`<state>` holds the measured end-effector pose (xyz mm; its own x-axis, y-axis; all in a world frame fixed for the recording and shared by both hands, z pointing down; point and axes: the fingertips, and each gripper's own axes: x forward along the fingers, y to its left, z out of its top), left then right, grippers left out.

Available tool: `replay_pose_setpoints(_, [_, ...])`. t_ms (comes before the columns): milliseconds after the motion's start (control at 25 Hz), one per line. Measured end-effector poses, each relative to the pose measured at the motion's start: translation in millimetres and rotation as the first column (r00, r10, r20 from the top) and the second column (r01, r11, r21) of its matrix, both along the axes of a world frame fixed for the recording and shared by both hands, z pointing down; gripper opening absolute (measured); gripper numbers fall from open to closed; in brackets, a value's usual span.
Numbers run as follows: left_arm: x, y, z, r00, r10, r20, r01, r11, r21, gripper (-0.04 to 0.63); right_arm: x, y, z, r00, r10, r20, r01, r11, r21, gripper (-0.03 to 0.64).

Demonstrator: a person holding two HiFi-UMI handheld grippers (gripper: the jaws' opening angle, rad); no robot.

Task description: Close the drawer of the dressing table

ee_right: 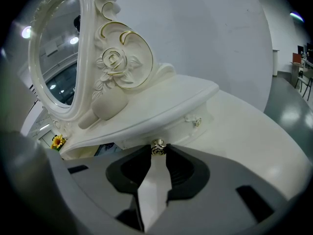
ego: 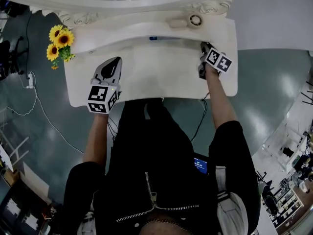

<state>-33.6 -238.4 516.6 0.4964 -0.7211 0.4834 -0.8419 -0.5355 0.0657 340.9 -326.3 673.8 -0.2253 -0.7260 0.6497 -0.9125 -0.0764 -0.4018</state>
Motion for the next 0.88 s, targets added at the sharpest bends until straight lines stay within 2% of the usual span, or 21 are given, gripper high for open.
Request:
replay_pose_setpoints(400, [2, 3, 1, 1.0, 0.017, 0.001, -0.017, 1.0, 0.001, 0.021, -1, -2, 1, 1.0, -0.003, -0.003, 0.003, 1.0, -0.003, 0.106])
replay_pose_setpoints(640, [4, 2, -6, 1.0, 0.022, -0.006, -0.022, 0.999, 0.023, 0.021, -3, 9, -3, 0.998, 0.016, -0.068, -0.016, 1.0, 0.001, 0.144])
replay_pose_setpoints(760, [4, 2, -10, 1.0, 0.019, -0.012, -0.019, 0.999, 0.036, 0.021, -8, 19, -9, 0.993, -0.013, -0.117, 0.015, 1.0, 0.013, 0.135])
replay_pose_setpoints(880, [6, 3, -13, 1.0, 0.02, -0.019, -0.019, 0.999, 0.046, 0.021, -12, 31, -17, 0.984, -0.041, -0.174, 0.047, 0.998, 0.03, 0.095])
